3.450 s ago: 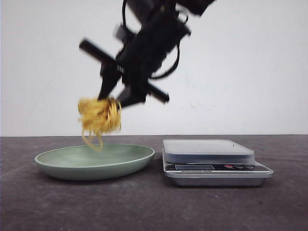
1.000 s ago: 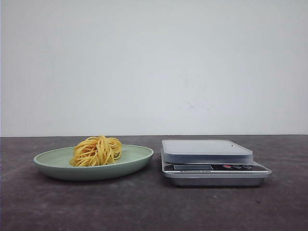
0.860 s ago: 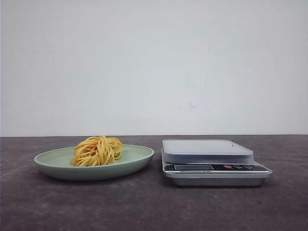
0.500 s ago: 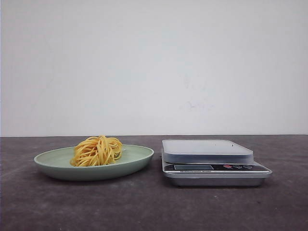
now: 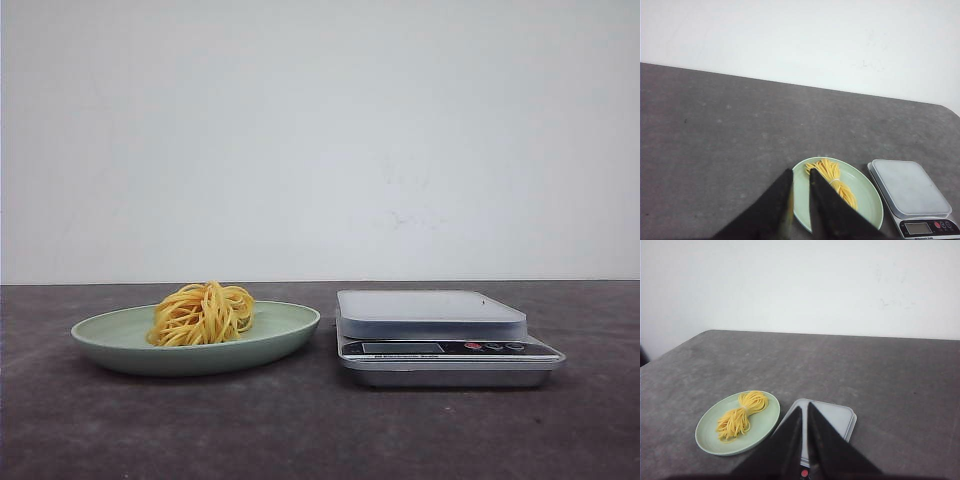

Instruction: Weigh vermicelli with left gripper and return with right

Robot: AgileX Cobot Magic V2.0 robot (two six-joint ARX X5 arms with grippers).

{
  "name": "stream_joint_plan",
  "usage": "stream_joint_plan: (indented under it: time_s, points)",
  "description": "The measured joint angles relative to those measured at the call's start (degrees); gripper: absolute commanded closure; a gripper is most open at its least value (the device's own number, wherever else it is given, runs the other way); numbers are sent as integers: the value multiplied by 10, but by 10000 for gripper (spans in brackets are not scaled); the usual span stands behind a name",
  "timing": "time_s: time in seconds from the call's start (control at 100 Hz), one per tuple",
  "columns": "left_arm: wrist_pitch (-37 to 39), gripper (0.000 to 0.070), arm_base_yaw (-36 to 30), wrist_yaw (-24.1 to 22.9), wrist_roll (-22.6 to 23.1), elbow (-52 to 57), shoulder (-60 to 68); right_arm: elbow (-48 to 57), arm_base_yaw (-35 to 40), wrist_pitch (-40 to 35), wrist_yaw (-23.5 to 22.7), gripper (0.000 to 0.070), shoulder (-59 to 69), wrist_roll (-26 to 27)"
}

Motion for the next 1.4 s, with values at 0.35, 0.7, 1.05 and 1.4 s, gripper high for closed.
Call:
stream_joint_plan:
  time_s: [0.35,0.7,1.05,1.4]
  points:
    - [0,697,0,0,0,0,0,0,0,1,0,692,0,1]
    - [89,696,155,14,16,-103,-41,0,0,1,-1,693,0,1]
    - [280,696,247,67,67,-352,-123,0,0,1,-1,693,0,1]
    - [391,696,278,123,83,-464,-123,0,0,1,-1,693,0,1]
